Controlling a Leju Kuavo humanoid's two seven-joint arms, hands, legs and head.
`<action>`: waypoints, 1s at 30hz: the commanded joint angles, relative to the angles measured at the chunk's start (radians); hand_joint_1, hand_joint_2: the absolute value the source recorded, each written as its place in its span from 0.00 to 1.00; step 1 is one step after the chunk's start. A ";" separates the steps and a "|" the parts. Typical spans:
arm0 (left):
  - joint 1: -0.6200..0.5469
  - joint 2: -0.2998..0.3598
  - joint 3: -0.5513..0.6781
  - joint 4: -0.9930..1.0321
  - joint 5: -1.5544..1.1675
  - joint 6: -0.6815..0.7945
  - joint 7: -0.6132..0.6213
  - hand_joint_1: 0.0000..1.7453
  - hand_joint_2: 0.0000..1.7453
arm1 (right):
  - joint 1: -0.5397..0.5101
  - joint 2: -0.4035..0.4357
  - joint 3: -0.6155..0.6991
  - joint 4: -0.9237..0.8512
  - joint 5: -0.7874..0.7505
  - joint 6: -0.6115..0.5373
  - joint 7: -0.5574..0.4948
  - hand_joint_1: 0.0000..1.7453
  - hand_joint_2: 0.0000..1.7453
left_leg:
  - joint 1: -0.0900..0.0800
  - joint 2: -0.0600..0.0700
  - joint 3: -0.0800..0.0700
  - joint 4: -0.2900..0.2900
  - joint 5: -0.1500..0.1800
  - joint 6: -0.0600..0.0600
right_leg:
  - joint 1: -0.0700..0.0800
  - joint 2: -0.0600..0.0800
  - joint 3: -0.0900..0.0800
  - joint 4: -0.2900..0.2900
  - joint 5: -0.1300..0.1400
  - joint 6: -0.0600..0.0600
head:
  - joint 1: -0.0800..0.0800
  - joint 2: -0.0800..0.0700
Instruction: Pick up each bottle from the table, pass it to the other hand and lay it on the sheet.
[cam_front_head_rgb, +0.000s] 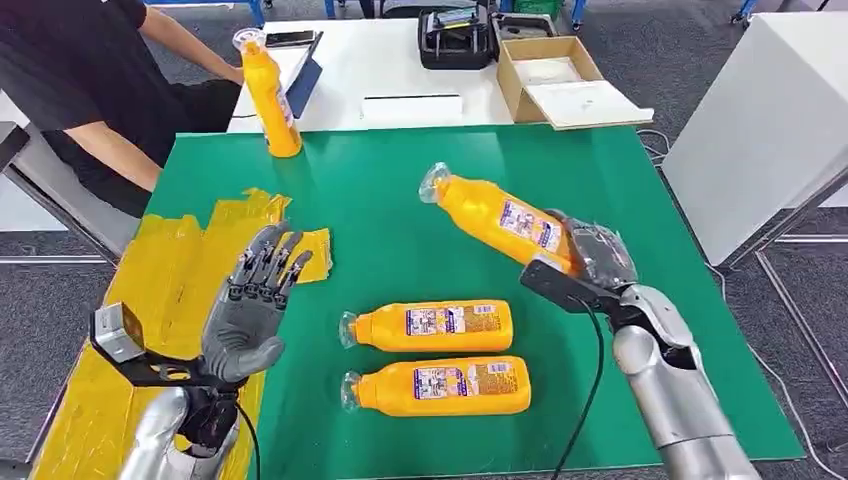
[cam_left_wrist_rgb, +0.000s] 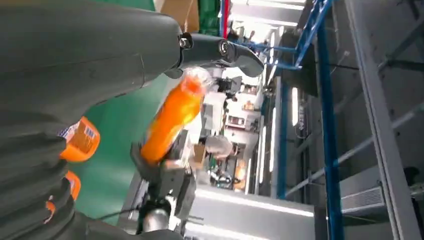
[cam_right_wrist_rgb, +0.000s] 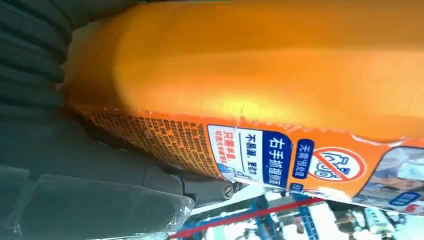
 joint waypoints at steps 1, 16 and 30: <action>-0.143 0.030 -0.091 0.179 0.084 -0.036 0.046 0.00 1.00 | -0.083 0.199 0.096 0.058 -0.261 -0.070 -0.007 1.00 1.00 | -0.001 0.003 0.003 0.001 -0.001 -0.003 | 0.000 0.000 0.002 0.001 -0.001 0.000 | 0.000 0.000; -0.206 -0.011 -0.126 0.230 0.112 -0.014 0.070 0.00 1.00 | 0.012 0.241 0.141 -0.112 -0.322 -0.097 0.044 1.00 1.00 | -0.001 -0.002 0.000 0.000 0.000 -0.003 | -0.001 -0.005 0.001 0.000 -0.001 0.000 | 0.000 0.000; -0.205 -0.011 -0.127 0.228 0.112 -0.012 0.070 0.00 1.00 | 0.014 0.249 0.148 -0.110 -0.328 -0.096 0.043 1.00 1.00 | -0.001 -0.002 0.000 0.000 0.000 -0.003 | -0.001 -0.004 0.000 0.000 -0.001 0.000 | 0.000 0.000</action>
